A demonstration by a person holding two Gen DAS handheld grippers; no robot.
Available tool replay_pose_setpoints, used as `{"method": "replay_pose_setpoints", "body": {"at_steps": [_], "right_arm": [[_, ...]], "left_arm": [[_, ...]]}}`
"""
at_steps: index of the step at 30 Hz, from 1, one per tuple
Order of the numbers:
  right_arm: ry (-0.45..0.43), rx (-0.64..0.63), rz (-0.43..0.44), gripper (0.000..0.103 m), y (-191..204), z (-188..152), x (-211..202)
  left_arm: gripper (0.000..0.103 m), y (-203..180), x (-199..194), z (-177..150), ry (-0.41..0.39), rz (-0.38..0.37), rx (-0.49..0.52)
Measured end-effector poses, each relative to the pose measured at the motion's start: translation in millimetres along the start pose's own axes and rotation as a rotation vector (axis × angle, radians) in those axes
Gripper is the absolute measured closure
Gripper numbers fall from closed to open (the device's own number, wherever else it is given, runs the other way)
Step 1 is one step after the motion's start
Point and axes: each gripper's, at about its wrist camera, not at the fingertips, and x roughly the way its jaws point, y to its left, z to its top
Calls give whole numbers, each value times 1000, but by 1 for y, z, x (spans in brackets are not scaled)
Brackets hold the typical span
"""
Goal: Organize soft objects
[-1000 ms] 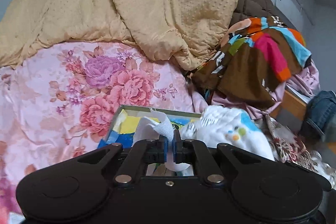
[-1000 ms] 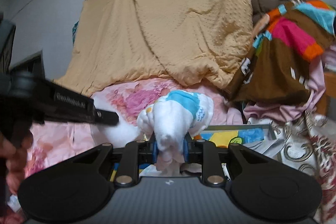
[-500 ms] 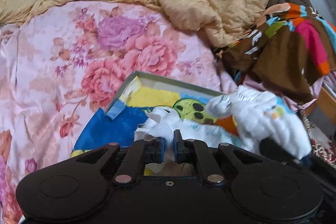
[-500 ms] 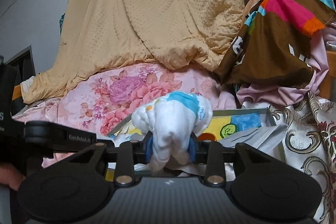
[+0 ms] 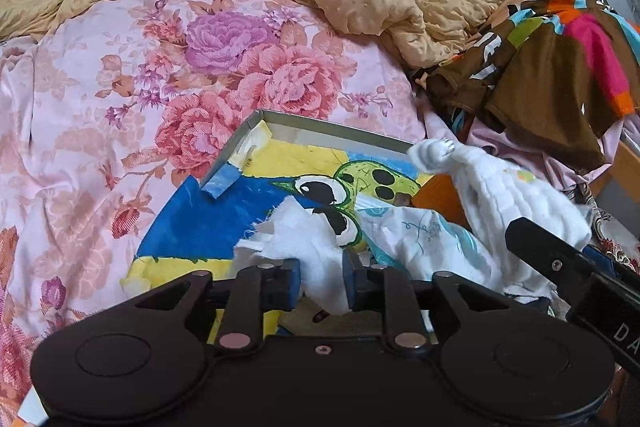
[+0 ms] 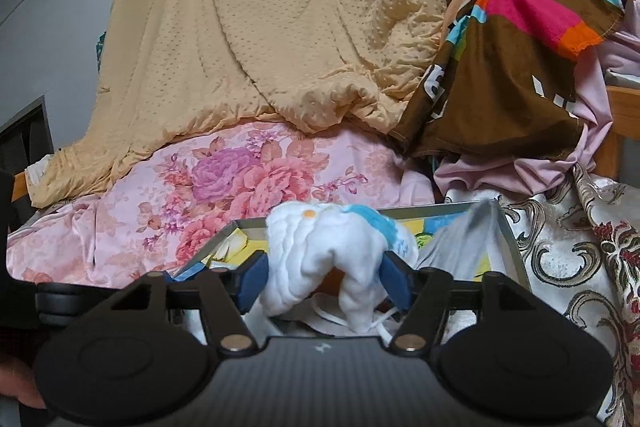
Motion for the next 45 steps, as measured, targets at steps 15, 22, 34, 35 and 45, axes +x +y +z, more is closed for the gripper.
{"method": "replay_pose_setpoints", "body": {"at_steps": [15,22,34,35,45], "right_arm": [[-12,-4,-27,12,-2,6,-11],[-13,4,-46,7,-3,13,-23],[-20,-36,-80,1,10,26,-60],[-19,-34,-82,1,11,27,-64],[-10,-43,-86,0,18,30,-113]], "left_arm": [[36,0,-20,-2,-57,15,-1],[24,4,-41,-1,-91,25,-9],[9,5,-95,-9,-149,9,-33],[8,6,-100,-8,-152,9,-33],[2,2,-157,-19,-214,-15,3]]}}
